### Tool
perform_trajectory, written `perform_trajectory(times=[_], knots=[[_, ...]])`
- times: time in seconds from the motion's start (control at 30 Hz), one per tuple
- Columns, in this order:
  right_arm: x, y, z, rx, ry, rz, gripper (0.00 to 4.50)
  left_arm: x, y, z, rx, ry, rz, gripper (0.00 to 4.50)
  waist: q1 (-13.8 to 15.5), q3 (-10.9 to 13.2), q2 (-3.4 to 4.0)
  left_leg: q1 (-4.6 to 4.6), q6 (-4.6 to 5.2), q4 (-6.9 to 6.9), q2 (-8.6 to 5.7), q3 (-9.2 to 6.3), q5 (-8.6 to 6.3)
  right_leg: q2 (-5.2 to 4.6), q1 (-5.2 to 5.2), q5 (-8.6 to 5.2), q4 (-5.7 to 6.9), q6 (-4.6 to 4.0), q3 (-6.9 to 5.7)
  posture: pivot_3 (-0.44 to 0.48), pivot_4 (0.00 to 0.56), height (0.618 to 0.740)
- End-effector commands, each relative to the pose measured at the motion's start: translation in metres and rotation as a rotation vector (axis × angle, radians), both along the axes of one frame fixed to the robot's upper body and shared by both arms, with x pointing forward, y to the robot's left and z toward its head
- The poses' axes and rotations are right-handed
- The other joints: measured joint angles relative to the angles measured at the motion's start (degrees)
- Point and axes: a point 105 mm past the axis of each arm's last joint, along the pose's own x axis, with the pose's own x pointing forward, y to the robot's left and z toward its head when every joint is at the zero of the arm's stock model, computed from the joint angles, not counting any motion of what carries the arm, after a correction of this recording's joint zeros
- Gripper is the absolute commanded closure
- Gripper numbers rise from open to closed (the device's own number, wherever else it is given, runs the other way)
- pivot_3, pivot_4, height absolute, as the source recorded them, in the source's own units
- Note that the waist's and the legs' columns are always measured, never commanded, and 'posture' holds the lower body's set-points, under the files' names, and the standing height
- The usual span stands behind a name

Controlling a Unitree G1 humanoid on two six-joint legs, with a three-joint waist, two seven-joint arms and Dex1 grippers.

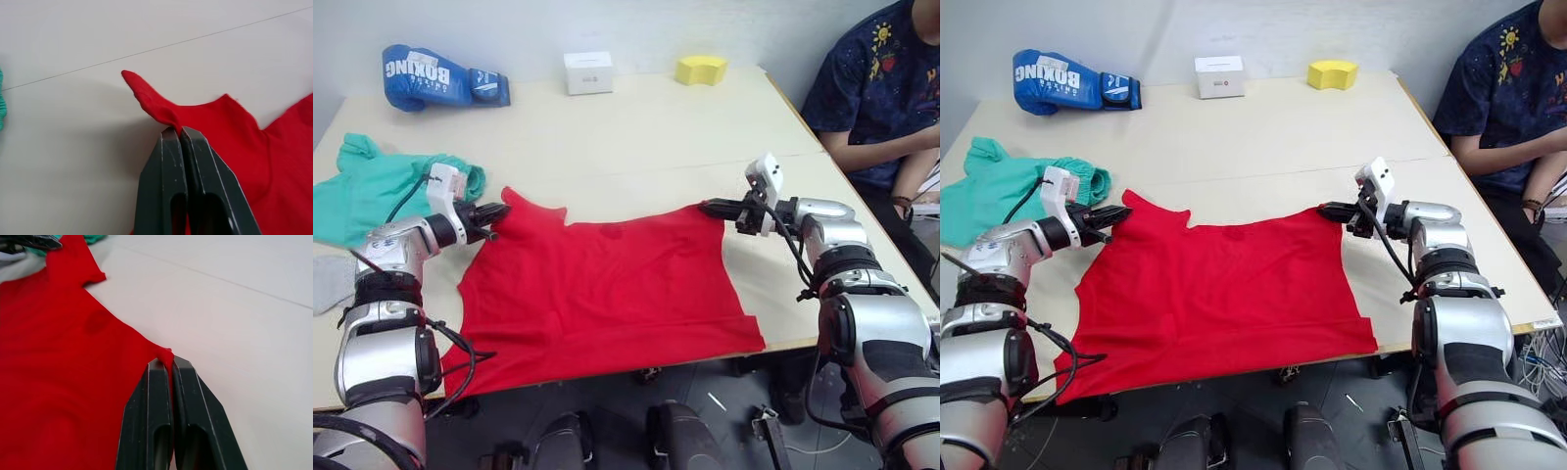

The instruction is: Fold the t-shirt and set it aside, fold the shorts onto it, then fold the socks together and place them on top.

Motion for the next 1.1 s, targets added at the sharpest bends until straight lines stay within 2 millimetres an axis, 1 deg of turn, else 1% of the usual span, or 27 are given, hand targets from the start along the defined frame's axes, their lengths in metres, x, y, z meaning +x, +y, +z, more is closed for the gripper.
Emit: perform_trajectory(times=[0.03, 0.23, 0.47, 0.6, 0.7, 0.8, 0.87, 0.97, 1.0, 1.03, 1.1], knots=[[-0.004, -0.007, 0.016, 0.039, -0.054, 0.021, 4.5, -0.012, 0.003, 0.02, -0.011, -0.066, -0.029, 4.45, 0.0, 0.0, 0.0, 0.0, 0.0, 0.0, 0.01, 0.0, 0.0, 0.0, 0.0, 0.0, 0.0, 0.0, 0.01, 0.0, 0.15, 0.74], [-0.009, -0.013, 0.015, 0.075, -0.043, 0.026, 4.5, -0.029, 0.015, 0.018, -0.018, -0.052, 0.01, 4.45, 0.05, 0.0, 0.0, 0.0, 0.0, 0.01, 0.04, 0.0, 0.0, -0.03, 0.0, 0.0, -0.01, 0.0, 0.04, 0.0, 0.15, 0.74], [-0.015, -0.019, 0.009, 0.097, -0.026, 0.021, 4.5, -0.048, 0.027, 0.018, -0.029, -0.046, 0.04, 4.45, 0.05, 0.0, 0.0, 0.01, -0.01, 0.01, 0.08, 0.0, -0.01, -0.09, 0.0, 0.0, -0.02, 0.0, 0.08, 0.0, 0.15, 0.74], [-0.024, -0.02, -0.008, 0.073, 0.007, 0.04, 4.5, -0.057, 0.026, 0.016, -0.034, -0.032, 0.03, 4.45, 0.15, 0.0, 0.0, 0.01, -0.02, 0.01, 0.09, -0.01, -0.02, -0.1, 0.0, 0.0, -0.03, -0.01, 0.09, 0.0, 0.15, 0.74], [-0.029, -0.018, -0.023, 0.044, 0.024, 0.039, 4.5, -0.066, 0.023, 0.003, -0.01, 0.026, 0.005, 4.45, 0.17, 0.0, -0.01, 0.01, -0.02, 0.01, 0.09, -0.01, -0.02, -0.11, 0.0, 0.0, -0.04, -0.01, 0.11, 0.0, 0.15, 0.74], [-0.029, -0.016, -0.035, 0.013, 0.016, 0.004, 4.5, -0.071, 0.023, -0.01, 0.028, 0.069, 0.014, 4.45, 0.1, 0.0, -0.01, 0.01, -0.03, 0.01, 0.11, -0.01, -0.03, -0.12, 0.0, -0.01, -0.05, -0.01, 0.13, 0.0, 0.15, 0.74], [-0.03, -0.016, -0.041, 0.01, 0.022, -0.014, 4.5, -0.074, 0.022, -0.014, 0.037, 0.083, 0.018, 4.45, 0.1, 0.0, -0.01, 0.01, -0.05, 0.02, 0.16, -0.01, -0.04, -0.12, 0.0, -0.01, -0.06, -0.02, 0.14, 0.0, 0.15, 0.74], [-0.033, -0.017, -0.046, 0.026, 0.049, -0.032, 4.5, -0.074, 0.027, -0.016, 0.038, 0.075, 0.061, 4.45, 0.18, 0.0, -0.01, 0.01, -0.1, 0.01, 0.2, -0.01, -0.06, -0.11, 0.0, -0.01, -0.08, -0.02, 0.16, 0.0, 0.15, 0.74], [-0.033, -0.02, -0.05, -0.006, 0.061, -0.046, 4.5, -0.075, 0.029, -0.017, 0.023, 0.086, 0.067, 4.45, 0.18, 0.0, -0.01, 0.01, -0.1, 0.01, 0.2, -0.01, -0.06, -0.11, 0.0, -0.01, -0.08, -0.03, 0.17, 0.0, 0.15, 0.74], [-0.033, -0.022, -0.051, -0.025, 0.061, -0.06, 4.29, -0.076, 0.031, -0.017, 0.008, 0.104, 0.076, 4.49, 0.19, 0.0, -0.01, 0.01, -0.1, 0.01, 0.19, -0.01, -0.06, -0.11, 0.0, -0.01, -0.09, -0.03, 0.17, 0.0, 0.15, 0.74], [-0.036, -0.024, -0.05, -0.026, 0.062, -0.062, 3.8, -0.079, 0.032, -0.014, -0.031, 0.144, 0.073, 4.05, 0.19, 0.0, -0.01, 0.01, -0.1, 0.02, 0.2, -0.01, -0.07, -0.12, 0.0, -0.01, -0.09, -0.03, 0.17, 0.0, 0.15, 0.74]])
